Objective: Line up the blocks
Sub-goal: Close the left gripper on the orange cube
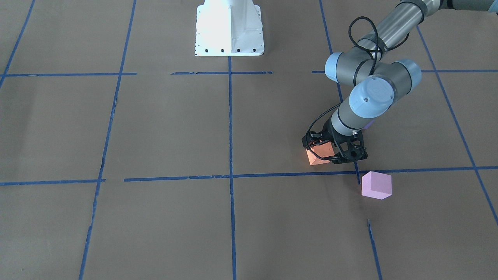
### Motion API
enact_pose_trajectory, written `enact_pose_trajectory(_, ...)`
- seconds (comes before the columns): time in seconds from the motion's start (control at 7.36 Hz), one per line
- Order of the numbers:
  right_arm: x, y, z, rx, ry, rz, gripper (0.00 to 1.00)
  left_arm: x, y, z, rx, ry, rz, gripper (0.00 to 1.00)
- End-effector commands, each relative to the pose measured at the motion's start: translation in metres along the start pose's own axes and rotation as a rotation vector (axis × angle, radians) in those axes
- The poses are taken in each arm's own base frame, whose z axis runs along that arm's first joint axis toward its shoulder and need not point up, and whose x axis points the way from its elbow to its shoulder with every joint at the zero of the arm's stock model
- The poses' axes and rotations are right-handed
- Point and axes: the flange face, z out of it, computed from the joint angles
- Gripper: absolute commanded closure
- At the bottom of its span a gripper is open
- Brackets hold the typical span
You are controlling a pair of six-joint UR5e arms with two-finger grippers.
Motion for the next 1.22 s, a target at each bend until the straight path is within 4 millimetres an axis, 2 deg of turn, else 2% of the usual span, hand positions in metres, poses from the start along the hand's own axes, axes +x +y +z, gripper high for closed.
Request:
enact_pose_trajectory(0.0,0.0,0.0,-0.001,0.001,0.0,0.0,0.0,-0.002,-0.002,0.009,0.004,0.006,-0.001,0.0)
enact_pose_trajectory(1.09,0.0,0.0,0.0,0.0,0.0,0.001,0.0,0.002,-0.012,0.019,0.055,0.004,0.0,0.0)
